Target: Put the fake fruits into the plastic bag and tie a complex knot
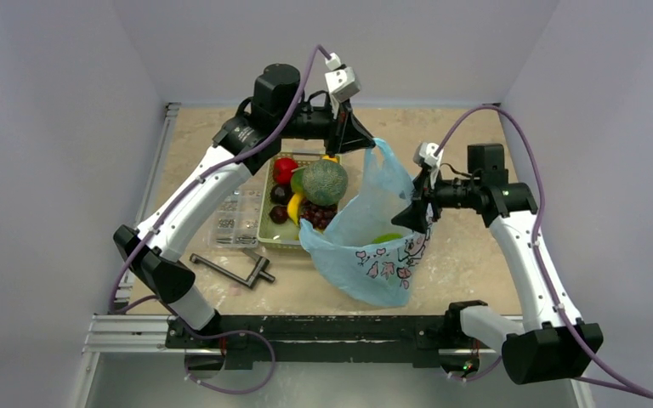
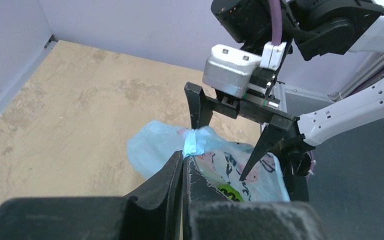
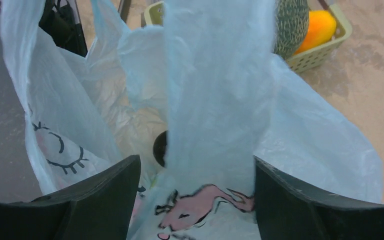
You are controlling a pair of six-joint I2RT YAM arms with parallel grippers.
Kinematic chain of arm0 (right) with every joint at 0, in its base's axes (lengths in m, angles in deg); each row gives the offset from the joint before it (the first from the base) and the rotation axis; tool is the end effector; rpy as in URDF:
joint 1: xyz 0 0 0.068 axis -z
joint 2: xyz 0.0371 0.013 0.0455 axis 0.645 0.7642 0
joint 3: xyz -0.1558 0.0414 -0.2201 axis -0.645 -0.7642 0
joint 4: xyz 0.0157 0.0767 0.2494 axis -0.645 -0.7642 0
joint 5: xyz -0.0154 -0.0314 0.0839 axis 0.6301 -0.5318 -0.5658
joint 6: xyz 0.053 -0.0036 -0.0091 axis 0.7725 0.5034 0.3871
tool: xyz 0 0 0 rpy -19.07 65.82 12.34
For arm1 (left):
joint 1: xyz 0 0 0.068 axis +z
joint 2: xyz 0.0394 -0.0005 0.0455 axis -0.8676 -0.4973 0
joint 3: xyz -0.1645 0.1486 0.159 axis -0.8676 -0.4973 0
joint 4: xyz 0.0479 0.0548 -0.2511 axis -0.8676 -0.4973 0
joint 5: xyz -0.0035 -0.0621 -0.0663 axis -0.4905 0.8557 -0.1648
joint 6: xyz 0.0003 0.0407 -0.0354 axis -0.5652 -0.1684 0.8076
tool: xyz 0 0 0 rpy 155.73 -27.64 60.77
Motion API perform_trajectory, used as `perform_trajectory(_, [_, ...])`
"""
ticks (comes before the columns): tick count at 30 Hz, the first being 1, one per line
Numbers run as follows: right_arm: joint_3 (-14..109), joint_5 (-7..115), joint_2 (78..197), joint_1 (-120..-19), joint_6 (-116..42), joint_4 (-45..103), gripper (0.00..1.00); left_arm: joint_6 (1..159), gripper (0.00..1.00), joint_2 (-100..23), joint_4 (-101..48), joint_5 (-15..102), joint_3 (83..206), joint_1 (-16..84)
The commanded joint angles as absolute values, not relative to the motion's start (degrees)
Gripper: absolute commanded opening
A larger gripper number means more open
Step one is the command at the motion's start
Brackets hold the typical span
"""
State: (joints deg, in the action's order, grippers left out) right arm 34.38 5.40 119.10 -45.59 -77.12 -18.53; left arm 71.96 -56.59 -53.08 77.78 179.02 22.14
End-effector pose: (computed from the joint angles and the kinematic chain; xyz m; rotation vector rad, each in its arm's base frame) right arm 0.2027 0.0489 0.3390 -1.0897 1.8038 0.8859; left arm 0.2684 -0.2406 0.4722 1.0688 1.5309 -1.1719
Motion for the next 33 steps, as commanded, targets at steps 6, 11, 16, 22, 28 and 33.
perform_trajectory(6, [50.58, 3.03, 115.89, -45.76, -66.18, -12.79, 0.99, 72.58, 0.0, -53.83, -46.03, 87.93, 177.54, 22.58])
perform_trajectory(11, [53.38, 2.06, 115.9, -45.73, -71.07, -14.45, 0.99, 70.67, 0.0, -53.72, -44.5, 92.36, 177.54, 23.08])
perform_trajectory(16, [54.65, 1.74, 117.92, -45.75, -73.44, -12.4, 0.74, 69.13, 0.0, -54.16, -46.48, 93.96, 178.6, 23.07])
perform_trajectory(22, [47.57, -0.8, 117.45, -47.59, -55.63, 8.77, 0.43, 72.67, 0.0, -55.96, -44.85, 92.95, 179.83, 23.09])
perform_trajectory(28, [41.16, 3.11, 114.96, -54.18, -49.51, 18.68, 0.07, 76.01, 0.0, -59.42, -44.31, 92.32, 184.03, 22.54])
perform_trajectory(33, [38.87, 8.05, 115.08, -58.22, -45.19, 24.93, 0.0, 77.07, 0.0, -61.47, -44.8, 92.62, 186.54, 21.51])
